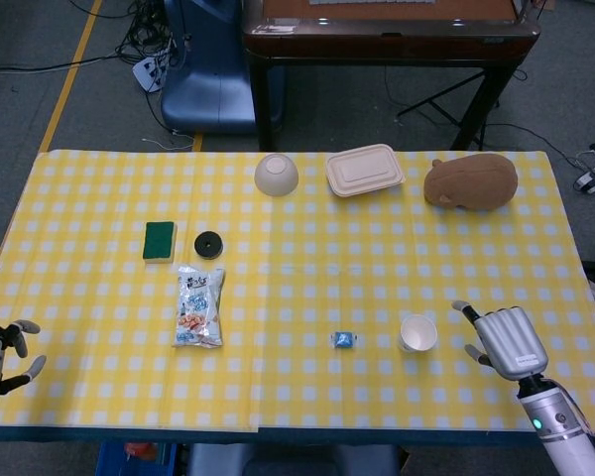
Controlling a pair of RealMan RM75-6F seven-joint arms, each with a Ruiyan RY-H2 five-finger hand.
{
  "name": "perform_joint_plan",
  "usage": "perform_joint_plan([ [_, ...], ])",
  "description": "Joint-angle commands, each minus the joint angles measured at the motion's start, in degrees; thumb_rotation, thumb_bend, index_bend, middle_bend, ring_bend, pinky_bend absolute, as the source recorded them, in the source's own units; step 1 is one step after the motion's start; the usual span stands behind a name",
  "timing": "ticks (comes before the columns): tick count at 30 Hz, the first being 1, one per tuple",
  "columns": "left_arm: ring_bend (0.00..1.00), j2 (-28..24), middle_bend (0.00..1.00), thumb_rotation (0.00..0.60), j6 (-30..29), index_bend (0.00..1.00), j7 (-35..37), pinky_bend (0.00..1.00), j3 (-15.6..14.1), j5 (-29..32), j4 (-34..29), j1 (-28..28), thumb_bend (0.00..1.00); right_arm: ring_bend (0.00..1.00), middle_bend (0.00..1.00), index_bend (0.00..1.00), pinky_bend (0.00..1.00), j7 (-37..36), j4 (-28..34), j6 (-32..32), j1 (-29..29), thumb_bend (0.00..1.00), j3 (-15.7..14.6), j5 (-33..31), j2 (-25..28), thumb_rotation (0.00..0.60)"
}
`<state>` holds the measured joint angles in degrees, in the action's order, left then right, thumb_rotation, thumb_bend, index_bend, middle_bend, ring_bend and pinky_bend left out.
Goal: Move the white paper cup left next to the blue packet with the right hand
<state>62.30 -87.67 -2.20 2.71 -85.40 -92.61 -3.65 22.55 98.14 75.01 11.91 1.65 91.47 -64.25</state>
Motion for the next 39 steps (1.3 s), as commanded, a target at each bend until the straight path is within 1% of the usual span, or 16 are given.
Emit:
perform_joint_plan([
  [1,0.49,-0.1,0.63,0.6,-0.1,0.53,0.1,0.62,-0.1,-0.2,-0.1,0.1,0.25,1.0,1.0,0.25,1.0,6.7,4.7,-3.8,1.9,0.0,-0.2,-1.8,1.4,0.6],
  [8,0.49,-0.4,0.62,0.6,-0.4,0.53,0.7,0.62,0.0,-0.4,-0.3,0.2,0.25,1.0,1.0,0.22,1.0,14.2,8.2,-8.0,4.1,0.0,0.3,-6.0,0.5,0.6],
  [16,0.49,-0.8,0.62,0.6,-0.6,0.53,1.4,0.62,0.2,-0.1,-0.2,0.5,0.25,1.0,1.0,0.22,1.0,20.8,9.4,-11.9,7.3,0.0,1.2,-11.3,-2.1,0.6],
  [22,0.49,-1.2,0.62,0.6,-1.1,0.53,2.0,0.62,0.4,0.0,-0.3,0.7,0.25,1.0,1.0,0.22,1.0,25.3,10.5,-13.9,9.5,0.0,1.1,-14.6,-3.5,0.6],
  [33,0.49,-1.7,0.62,0.6,-1.7,0.53,2.9,0.62,0.5,-0.1,-0.5,1.1,0.25,1.0,1.0,0.22,1.0,30.4,11.6,-15.5,12.4,0.0,0.0,-19.8,-5.3,0.6],
  [39,0.49,-1.8,0.62,0.6,-1.8,0.53,3.1,0.62,0.5,-0.2,-0.6,1.3,0.25,1.0,1.0,0.22,1.0,31.6,11.4,-15.6,13.7,0.0,-0.4,-21.9,-6.1,0.6],
])
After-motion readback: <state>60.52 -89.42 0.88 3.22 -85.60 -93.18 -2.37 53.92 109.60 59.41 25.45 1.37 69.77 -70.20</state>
